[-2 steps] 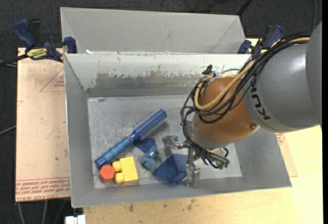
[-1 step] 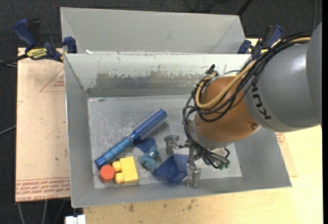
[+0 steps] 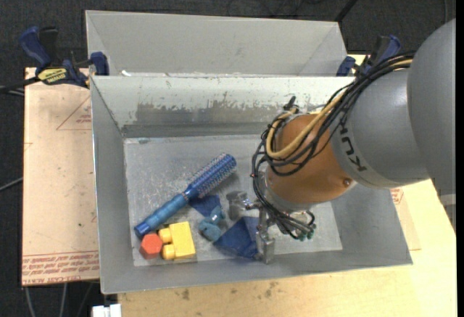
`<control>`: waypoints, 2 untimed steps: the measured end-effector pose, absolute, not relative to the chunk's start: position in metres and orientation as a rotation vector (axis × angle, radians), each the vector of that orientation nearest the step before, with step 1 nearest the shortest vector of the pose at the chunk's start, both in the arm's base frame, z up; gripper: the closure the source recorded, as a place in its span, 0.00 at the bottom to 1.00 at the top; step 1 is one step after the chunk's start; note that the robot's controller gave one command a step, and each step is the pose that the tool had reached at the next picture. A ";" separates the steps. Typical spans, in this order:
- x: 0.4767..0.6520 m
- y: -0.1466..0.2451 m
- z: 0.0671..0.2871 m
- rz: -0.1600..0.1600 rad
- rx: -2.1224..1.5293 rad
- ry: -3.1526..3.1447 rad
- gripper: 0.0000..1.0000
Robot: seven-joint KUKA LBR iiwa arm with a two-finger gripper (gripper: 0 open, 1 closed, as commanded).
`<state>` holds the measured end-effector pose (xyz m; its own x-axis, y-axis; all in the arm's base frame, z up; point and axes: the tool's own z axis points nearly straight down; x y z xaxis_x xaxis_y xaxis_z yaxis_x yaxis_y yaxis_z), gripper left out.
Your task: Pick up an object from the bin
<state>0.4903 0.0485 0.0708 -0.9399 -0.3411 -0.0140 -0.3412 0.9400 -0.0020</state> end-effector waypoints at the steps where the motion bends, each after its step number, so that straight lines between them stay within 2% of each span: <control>1: 0.497 0.049 0.070 0.002 0.010 3.140 0.00; 2: 0.498 0.049 0.071 0.002 0.007 3.139 1.00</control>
Offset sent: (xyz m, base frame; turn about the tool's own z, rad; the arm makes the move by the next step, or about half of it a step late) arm 0.0066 -0.0004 -0.0008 0.3552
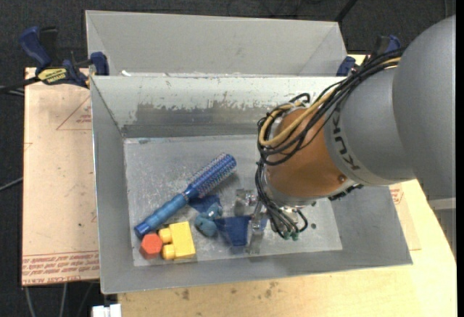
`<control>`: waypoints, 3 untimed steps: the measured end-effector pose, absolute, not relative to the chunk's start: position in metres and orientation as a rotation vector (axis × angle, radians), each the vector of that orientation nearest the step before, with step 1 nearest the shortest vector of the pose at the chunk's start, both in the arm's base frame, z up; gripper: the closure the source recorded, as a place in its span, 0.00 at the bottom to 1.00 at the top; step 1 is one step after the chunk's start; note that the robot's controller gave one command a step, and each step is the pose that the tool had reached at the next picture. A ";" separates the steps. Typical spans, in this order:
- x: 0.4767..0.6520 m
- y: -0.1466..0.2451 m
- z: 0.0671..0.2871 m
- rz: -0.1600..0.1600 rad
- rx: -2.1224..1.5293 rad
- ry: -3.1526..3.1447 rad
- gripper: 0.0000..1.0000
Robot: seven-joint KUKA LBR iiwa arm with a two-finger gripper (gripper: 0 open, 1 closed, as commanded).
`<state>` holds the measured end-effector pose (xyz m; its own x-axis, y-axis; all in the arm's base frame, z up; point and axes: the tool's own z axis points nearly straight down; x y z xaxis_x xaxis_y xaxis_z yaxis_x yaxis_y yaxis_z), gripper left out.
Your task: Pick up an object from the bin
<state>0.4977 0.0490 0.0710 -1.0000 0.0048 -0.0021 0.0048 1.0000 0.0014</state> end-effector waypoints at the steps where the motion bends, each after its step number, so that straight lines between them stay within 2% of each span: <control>1: 0.499 0.049 0.100 0.002 0.005 3.138 1.00; 3: 0.500 0.050 0.131 0.002 0.001 3.139 1.00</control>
Offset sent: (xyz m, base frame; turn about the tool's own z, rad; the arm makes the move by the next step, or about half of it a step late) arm 0.0000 -0.0001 0.0276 0.0000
